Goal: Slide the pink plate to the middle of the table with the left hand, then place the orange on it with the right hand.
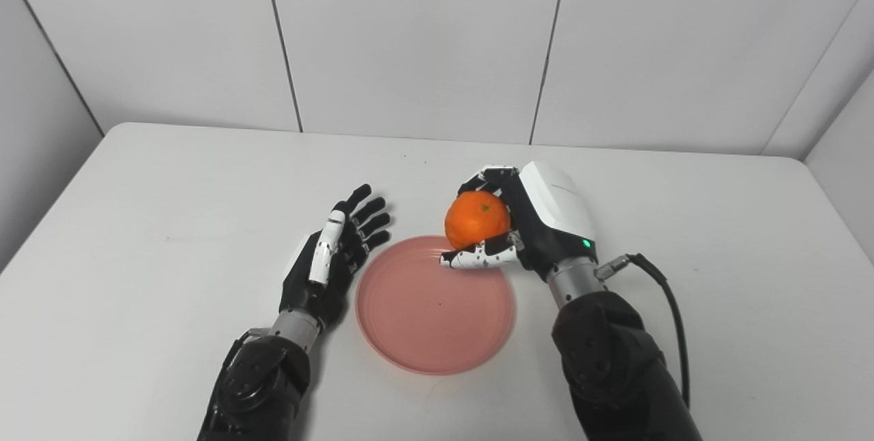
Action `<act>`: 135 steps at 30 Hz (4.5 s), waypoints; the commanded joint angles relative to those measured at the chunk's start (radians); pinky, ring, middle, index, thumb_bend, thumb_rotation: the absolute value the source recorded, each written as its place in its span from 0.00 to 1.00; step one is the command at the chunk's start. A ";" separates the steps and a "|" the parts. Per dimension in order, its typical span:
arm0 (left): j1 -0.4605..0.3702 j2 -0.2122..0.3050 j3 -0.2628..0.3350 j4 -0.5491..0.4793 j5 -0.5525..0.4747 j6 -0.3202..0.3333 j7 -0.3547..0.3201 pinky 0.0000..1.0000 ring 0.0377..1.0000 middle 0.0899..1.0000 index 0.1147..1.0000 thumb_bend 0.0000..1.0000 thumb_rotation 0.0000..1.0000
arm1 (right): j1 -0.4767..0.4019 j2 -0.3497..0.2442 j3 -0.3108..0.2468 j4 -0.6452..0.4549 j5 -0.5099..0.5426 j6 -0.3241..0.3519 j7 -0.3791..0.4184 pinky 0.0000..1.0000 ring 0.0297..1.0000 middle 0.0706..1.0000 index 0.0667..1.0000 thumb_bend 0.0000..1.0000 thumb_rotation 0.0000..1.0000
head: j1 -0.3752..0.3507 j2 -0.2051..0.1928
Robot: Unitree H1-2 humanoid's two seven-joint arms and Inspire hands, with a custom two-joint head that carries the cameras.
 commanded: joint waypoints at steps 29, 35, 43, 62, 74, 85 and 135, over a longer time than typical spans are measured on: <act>-0.019 0.000 0.003 -0.024 0.018 0.023 0.012 0.87 0.88 0.89 0.90 0.39 1.00 | -0.019 0.072 0.139 0.157 -0.033 -0.066 0.021 0.35 0.41 0.47 0.45 0.52 0.14 | -0.035 0.008; -0.018 0.001 0.007 -0.025 0.019 0.024 0.015 0.87 0.88 0.89 0.89 0.39 1.00 | -0.010 0.064 0.135 0.140 -0.052 -0.068 0.017 0.38 0.46 0.53 0.46 0.52 0.14 | -0.041 0.008; -0.017 0.005 0.009 -0.026 0.015 0.022 0.008 0.86 0.88 0.89 0.89 0.40 1.00 | -0.001 0.052 0.120 0.079 -0.107 -0.037 0.045 0.25 0.33 0.43 0.64 0.83 0.14 | -0.057 0.010; -0.016 0.015 0.025 -0.022 -0.004 0.020 -0.004 0.87 0.88 0.89 0.89 0.41 1.00 | -0.005 0.028 0.078 -0.026 -0.140 -0.043 0.166 0.66 0.78 0.85 0.86 1.00 0.33 | -0.097 0.008; -0.015 0.031 0.028 -0.018 -0.015 0.012 -0.018 0.87 0.88 0.89 0.90 0.41 1.00 | -0.007 0.003 0.024 -0.062 -0.103 -0.072 0.179 0.75 0.85 0.90 0.94 1.00 0.45 | -0.121 0.007; -0.016 0.040 0.039 -0.021 -0.024 0.020 -0.026 0.88 0.89 0.89 0.90 0.41 1.00 | 0.057 -0.012 -0.160 -0.169 0.036 -0.058 0.119 0.78 0.88 0.93 0.96 1.00 0.50 | -0.147 0.006; 0.025 0.091 0.036 -0.084 0.004 -0.004 -0.037 0.99 0.98 0.99 0.98 0.39 1.00 | 0.241 0.228 -0.318 0.121 0.557 -0.141 -0.226 0.90 0.96 0.98 0.98 0.44 1.00 | -0.162 -0.021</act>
